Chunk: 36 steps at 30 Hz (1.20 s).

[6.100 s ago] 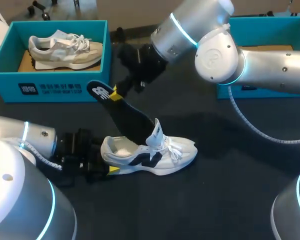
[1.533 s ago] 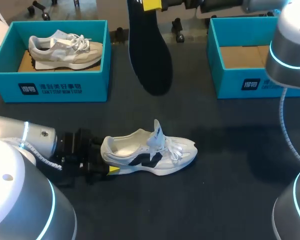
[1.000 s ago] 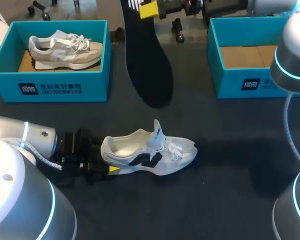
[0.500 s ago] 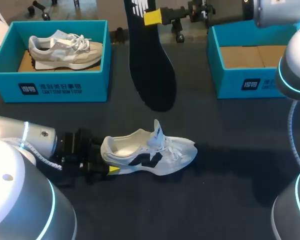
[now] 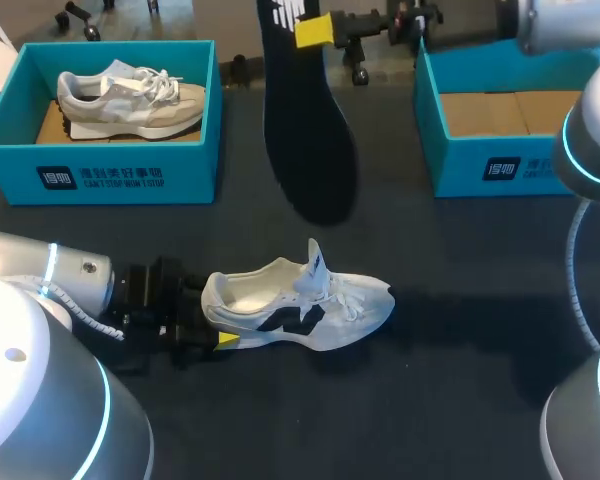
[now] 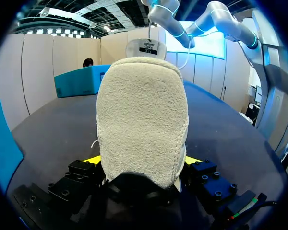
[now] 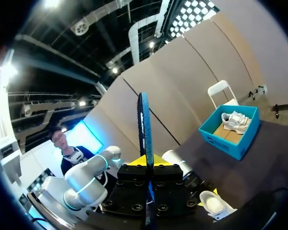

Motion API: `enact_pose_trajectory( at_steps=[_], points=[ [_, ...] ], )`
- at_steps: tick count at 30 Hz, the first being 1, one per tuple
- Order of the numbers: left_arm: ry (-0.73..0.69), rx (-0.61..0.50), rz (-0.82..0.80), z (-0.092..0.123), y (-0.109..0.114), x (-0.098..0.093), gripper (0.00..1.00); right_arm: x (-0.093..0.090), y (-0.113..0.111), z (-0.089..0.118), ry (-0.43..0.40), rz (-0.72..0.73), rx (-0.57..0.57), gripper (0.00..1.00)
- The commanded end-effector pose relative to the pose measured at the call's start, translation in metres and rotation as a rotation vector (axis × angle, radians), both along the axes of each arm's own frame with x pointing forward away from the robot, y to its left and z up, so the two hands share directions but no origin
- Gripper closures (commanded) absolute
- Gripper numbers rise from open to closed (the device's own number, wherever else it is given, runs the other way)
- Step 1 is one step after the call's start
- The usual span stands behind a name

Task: Take the shoe out of the shoebox, open the shoe tongue, remove and reinsert the insole, then place the shoe into the shoebox

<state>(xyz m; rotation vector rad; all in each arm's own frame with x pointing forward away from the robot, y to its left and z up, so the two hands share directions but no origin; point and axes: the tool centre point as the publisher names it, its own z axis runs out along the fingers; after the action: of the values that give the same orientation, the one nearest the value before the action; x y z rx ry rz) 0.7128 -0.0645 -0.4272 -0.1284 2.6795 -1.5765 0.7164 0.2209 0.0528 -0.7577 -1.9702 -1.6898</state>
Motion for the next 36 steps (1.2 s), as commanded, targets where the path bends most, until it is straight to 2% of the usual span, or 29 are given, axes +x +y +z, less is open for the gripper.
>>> enact_pose_trajectory(
  at_steps=[1, 5, 25, 36],
  points=[
    [0.002, 0.004, -0.001, -0.005, -0.003, 0.003, 1.0, -0.017, -0.027, -0.007, 0.014, 0.003, 0.02, 1.0],
    [0.002, 0.004, -0.001, -0.005, -0.003, 0.003, 1.0, -0.028, -0.034, -0.009, 0.037, -0.012, 0.008, 1.0],
    [0.002, 0.004, -0.001, -0.005, -0.003, 0.003, 1.0, -0.084, -0.041, -0.024, 0.131, -0.06, -0.003, 1.0],
    [0.002, 0.004, -0.001, -0.005, -0.003, 0.003, 1.0, -0.105, -0.055, -0.028, 0.152, -0.089, -0.006, 1.0]
  ],
)
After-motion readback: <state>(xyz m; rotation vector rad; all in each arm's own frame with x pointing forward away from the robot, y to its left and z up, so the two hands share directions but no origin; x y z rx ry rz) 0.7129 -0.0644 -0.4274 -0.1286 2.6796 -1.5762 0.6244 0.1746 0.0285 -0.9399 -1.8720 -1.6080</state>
